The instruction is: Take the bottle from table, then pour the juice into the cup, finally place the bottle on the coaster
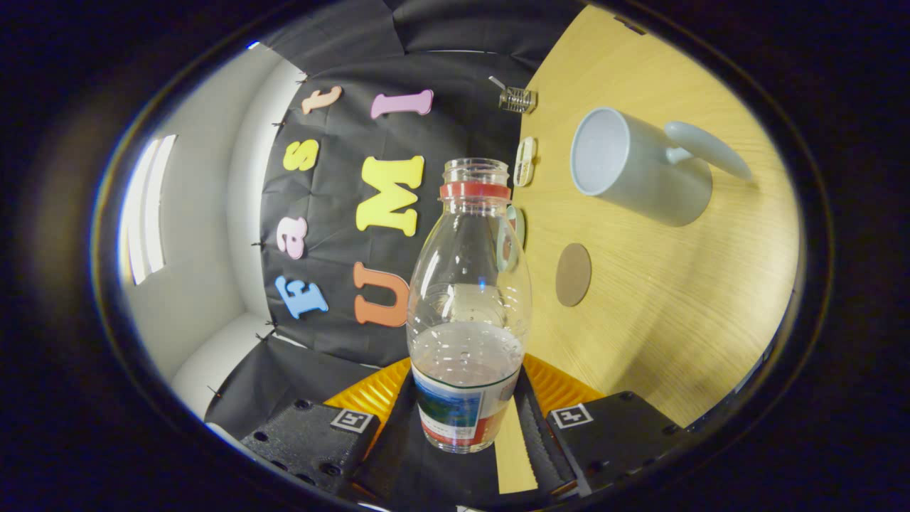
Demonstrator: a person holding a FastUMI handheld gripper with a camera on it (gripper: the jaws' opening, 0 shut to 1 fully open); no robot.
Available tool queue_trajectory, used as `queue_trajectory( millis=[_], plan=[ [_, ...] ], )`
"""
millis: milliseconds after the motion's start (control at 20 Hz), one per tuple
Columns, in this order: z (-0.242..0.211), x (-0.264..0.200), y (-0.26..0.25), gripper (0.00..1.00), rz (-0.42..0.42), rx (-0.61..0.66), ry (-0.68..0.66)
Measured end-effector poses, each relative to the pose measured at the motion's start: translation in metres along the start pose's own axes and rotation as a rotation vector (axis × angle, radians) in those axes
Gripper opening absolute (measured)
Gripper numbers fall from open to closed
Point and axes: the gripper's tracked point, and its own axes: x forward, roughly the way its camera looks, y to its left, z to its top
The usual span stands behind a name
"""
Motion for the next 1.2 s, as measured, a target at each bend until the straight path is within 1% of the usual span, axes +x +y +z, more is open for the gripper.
queue_trajectory(
  millis=[100,300,450,1000,1200],
  plan=[
    [0.001,0.001,0.002,0.76,-0.011,0.022,-0.001],
    [0.01,0.008,0.011,0.76,0.004,0.073,-0.004],
    [0.013,0.017,0.018,0.76,0.001,0.109,-0.005],
    [0.014,0.014,0.027,0.76,-0.006,0.206,0.006],
    [0.021,0.018,0.032,0.75,0.003,0.253,-0.001]
  ],
)
